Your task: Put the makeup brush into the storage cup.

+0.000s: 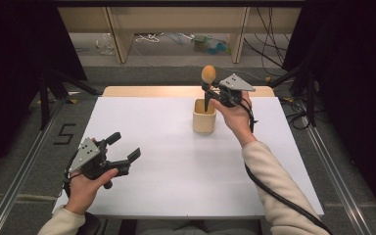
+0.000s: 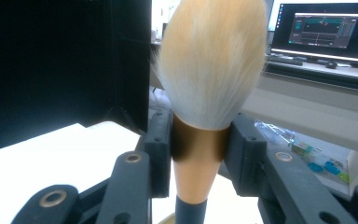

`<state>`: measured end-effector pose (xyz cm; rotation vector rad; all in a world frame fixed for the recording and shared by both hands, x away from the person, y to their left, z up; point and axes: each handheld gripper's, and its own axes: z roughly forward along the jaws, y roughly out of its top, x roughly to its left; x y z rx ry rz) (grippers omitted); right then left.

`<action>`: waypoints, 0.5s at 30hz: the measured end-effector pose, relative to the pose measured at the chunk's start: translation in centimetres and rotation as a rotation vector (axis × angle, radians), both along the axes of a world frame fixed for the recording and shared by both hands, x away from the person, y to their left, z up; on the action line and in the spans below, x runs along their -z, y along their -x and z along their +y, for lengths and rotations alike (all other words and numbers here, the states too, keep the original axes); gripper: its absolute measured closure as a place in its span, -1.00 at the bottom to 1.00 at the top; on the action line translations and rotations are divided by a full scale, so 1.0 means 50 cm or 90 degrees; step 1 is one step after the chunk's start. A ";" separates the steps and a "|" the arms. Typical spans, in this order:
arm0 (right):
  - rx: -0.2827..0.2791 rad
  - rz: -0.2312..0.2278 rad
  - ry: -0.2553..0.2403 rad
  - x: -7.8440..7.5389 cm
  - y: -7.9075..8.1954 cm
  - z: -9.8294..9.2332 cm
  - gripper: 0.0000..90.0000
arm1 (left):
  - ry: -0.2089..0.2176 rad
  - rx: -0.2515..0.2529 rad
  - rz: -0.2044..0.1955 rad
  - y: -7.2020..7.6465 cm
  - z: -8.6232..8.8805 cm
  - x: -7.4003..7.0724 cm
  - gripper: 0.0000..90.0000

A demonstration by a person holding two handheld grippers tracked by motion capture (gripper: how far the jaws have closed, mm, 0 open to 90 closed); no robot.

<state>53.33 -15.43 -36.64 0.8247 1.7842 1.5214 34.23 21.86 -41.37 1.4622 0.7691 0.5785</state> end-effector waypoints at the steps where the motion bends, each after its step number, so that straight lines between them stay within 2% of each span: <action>1: 0.003 -0.003 -0.002 0.001 -0.001 0.001 0.46 | 0.000 0.000 -0.001 0.000 0.000 0.000 -0.81; 2: 0.005 -0.012 0.003 0.001 -0.002 0.000 0.46 | -0.001 0.001 -0.001 0.000 0.000 0.000 -0.81; 3: 0.003 -0.001 -0.001 0.002 -0.001 0.001 0.46 | 0.000 0.001 -0.001 0.000 0.000 0.000 -0.81; 6: 0.002 0.001 0.000 0.004 -0.001 0.002 0.46 | -0.001 0.000 -0.001 0.000 0.000 0.000 -0.81; 7: 0.004 -0.012 0.006 0.005 -0.004 0.001 0.46 | -0.001 0.000 0.000 0.000 0.000 0.000 -0.81; 9: 0.001 0.003 0.002 0.005 -0.002 0.002 0.46 | -0.001 0.001 0.000 0.000 0.000 0.000 -0.81; 15: 0.000 0.005 0.003 0.009 -0.004 0.002 0.46 | -0.002 0.000 -0.001 0.000 0.000 0.000 -0.81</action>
